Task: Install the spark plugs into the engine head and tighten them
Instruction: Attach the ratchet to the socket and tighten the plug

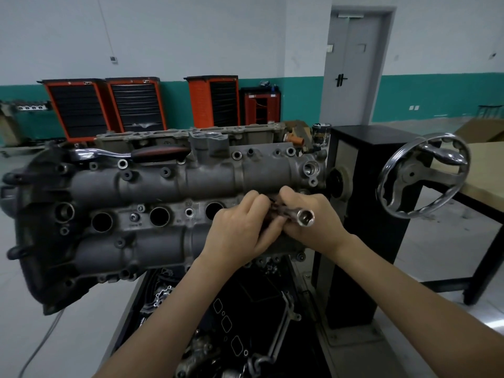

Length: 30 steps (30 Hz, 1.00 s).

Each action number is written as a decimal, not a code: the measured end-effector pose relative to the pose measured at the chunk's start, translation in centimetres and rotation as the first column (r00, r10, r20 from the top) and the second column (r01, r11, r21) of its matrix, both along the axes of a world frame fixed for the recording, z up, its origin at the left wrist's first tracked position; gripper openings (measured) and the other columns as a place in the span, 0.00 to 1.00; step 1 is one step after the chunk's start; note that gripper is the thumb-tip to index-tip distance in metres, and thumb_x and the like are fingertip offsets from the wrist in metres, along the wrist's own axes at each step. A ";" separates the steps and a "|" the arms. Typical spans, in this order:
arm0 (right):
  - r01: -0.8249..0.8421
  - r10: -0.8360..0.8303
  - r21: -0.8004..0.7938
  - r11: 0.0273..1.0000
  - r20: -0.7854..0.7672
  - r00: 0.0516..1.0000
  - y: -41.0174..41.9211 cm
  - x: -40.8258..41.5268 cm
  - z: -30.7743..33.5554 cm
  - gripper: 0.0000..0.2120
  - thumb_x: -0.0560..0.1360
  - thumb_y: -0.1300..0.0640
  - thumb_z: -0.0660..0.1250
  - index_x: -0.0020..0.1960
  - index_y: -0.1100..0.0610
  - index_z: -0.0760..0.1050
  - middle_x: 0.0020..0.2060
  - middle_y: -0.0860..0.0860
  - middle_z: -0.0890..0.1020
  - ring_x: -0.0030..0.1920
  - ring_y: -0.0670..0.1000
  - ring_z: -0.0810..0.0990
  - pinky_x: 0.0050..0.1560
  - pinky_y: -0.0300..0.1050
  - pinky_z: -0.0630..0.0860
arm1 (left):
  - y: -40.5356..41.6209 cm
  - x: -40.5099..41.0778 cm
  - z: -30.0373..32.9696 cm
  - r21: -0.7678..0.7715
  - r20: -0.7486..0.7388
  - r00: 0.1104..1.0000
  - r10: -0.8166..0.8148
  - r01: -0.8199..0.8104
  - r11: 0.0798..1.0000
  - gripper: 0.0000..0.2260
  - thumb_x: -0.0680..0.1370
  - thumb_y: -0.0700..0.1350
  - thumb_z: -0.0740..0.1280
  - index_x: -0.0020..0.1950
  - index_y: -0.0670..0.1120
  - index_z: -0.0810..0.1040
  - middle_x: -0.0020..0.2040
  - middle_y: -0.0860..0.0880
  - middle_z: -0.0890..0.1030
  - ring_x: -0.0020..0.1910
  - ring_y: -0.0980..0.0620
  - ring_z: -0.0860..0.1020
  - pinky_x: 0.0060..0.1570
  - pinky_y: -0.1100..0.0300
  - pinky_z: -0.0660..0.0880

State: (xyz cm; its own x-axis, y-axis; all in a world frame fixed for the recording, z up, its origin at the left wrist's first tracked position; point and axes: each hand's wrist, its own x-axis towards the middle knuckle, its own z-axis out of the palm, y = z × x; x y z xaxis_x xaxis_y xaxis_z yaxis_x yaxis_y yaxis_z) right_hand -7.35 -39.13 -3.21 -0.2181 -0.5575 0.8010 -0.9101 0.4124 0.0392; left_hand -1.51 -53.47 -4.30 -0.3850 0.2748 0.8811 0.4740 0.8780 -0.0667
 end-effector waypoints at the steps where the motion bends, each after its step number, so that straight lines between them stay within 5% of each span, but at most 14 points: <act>1: 0.010 -0.010 0.005 1.000 0.004 1.000 0.0 0.0 0.0 0.13 0.71 0.55 0.58 0.38 0.66 0.71 0.24 0.54 0.75 0.21 0.55 0.73 0.19 0.39 0.67 | 0.0 0.0 0.0 -0.012 -0.003 1.000 0.011 -0.011 1.000 0.17 0.76 0.49 0.60 0.35 0.38 0.72 0.31 0.45 0.72 0.21 0.50 0.67 0.21 0.66 0.58; 10: 0.011 -0.010 0.079 0.997 -0.009 1.000 0.0 0.2 -0.2 0.22 0.69 0.53 0.61 0.58 0.64 0.74 0.41 0.52 0.83 0.32 0.51 0.80 0.24 0.40 0.72 | 0.0 -0.1 -0.1 0.047 0.032 0.999 -0.033 0.031 0.998 0.14 0.81 0.51 0.51 0.44 0.42 0.65 0.35 0.42 0.73 0.21 0.48 0.68 0.17 0.63 0.63; 14: -0.009 0.010 0.088 0.996 -0.017 1.000 0.1 0.3 0.0 0.13 0.70 0.58 0.58 0.46 0.66 0.76 0.32 0.54 0.80 0.26 0.55 0.77 0.21 0.44 0.70 | 0.1 0.1 0.0 0.064 0.046 0.998 -0.048 0.045 0.997 0.20 0.82 0.53 0.48 0.44 0.39 0.69 0.35 0.43 0.73 0.22 0.48 0.69 0.17 0.61 0.64; 17: -0.016 0.015 0.012 1.000 0.020 1.000 0.0 0.3 0.2 0.12 0.70 0.57 0.59 0.37 0.67 0.71 0.24 0.56 0.75 0.21 0.56 0.72 0.18 0.41 0.67 | 0.0 0.0 0.0 0.003 0.022 1.000 -0.017 0.017 1.000 0.16 0.78 0.50 0.57 0.39 0.40 0.70 0.32 0.45 0.73 0.21 0.49 0.68 0.21 0.65 0.60; 21: 0.053 -0.053 0.033 0.998 0.028 0.998 0.0 0.2 0.0 0.10 0.67 0.59 0.66 0.43 0.66 0.73 0.27 0.54 0.78 0.23 0.56 0.75 0.20 0.42 0.68 | -0.1 -0.4 -0.2 -0.049 -0.022 0.999 0.033 -0.034 0.998 0.13 0.73 0.46 0.63 0.32 0.40 0.71 0.28 0.46 0.72 0.21 0.49 0.68 0.21 0.64 0.59; 25: 0.039 -0.040 0.077 0.996 0.013 0.999 0.0 0.3 -0.2 0.17 0.67 0.58 0.70 0.54 0.64 0.75 0.37 0.53 0.83 0.30 0.53 0.80 0.23 0.44 0.73 | -0.1 -0.3 -0.3 0.011 -0.008 1.000 0.018 -0.018 1.000 0.18 0.79 0.48 0.57 0.36 0.37 0.74 0.32 0.44 0.74 0.21 0.47 0.70 0.17 0.61 0.63; 28: 0.002 -0.003 0.077 0.997 0.013 1.000 0.2 0.3 -0.2 0.18 0.69 0.55 0.63 0.55 0.64 0.76 0.41 0.53 0.83 0.33 0.54 0.81 0.25 0.45 0.74 | 0.2 -0.2 -0.2 0.009 0.006 1.000 0.003 -0.003 1.000 0.21 0.82 0.52 0.48 0.42 0.39 0.71 0.34 0.43 0.74 0.21 0.48 0.69 0.18 0.62 0.63; 30: -0.024 0.020 0.078 0.997 0.044 0.999 0.3 0.2 -0.3 0.16 0.70 0.56 0.58 0.49 0.65 0.77 0.37 0.54 0.82 0.32 0.56 0.80 0.25 0.49 0.73 | 0.2 -0.1 -0.1 -0.018 -0.017 1.000 0.000 -0.001 1.000 0.15 0.81 0.50 0.52 0.41 0.42 0.67 0.32 0.45 0.73 0.21 0.48 0.68 0.20 0.64 0.60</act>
